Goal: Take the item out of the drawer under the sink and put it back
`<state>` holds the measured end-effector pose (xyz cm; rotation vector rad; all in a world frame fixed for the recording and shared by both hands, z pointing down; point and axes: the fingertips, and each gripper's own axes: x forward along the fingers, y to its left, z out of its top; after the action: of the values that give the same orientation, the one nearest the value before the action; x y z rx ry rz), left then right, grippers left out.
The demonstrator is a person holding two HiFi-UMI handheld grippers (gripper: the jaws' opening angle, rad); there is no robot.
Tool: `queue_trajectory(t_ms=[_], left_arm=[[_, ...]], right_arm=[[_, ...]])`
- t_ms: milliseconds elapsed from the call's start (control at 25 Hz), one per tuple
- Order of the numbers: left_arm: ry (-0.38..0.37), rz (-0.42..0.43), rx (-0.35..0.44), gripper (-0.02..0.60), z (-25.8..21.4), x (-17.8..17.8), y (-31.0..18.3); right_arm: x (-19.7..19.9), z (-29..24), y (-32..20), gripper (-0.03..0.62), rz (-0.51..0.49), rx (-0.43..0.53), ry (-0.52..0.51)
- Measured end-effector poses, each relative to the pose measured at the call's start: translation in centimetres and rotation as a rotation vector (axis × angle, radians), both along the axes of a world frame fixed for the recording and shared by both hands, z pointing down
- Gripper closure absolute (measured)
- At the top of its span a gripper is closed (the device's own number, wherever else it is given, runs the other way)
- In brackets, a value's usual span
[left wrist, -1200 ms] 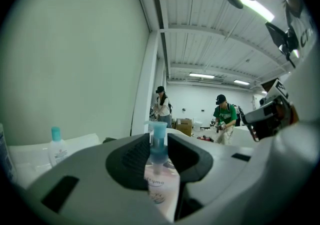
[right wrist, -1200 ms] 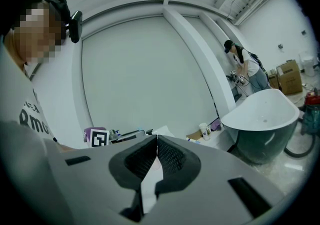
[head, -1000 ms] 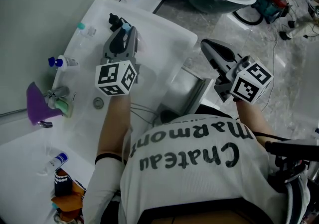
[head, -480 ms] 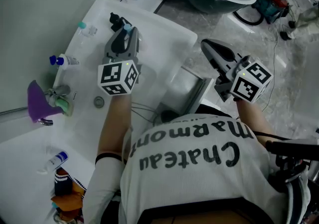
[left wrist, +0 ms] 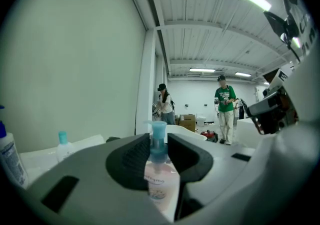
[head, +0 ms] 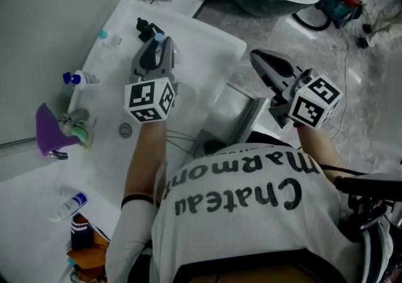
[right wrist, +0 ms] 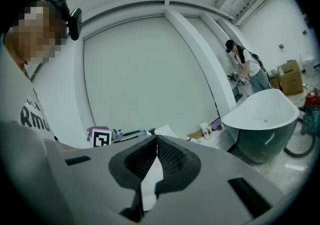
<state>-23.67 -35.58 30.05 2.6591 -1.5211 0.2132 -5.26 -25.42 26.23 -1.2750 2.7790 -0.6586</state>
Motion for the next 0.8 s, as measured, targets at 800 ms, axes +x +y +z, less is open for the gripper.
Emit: queue_trajectory(t_ms=[800], left_arm=[[-0.055,0.030,-0.140,0.469,1.3,0.7,-0.2]], right_arm=[[0.3,-0.2,2.0,0.582,-0.005,-0.003,-0.022]])
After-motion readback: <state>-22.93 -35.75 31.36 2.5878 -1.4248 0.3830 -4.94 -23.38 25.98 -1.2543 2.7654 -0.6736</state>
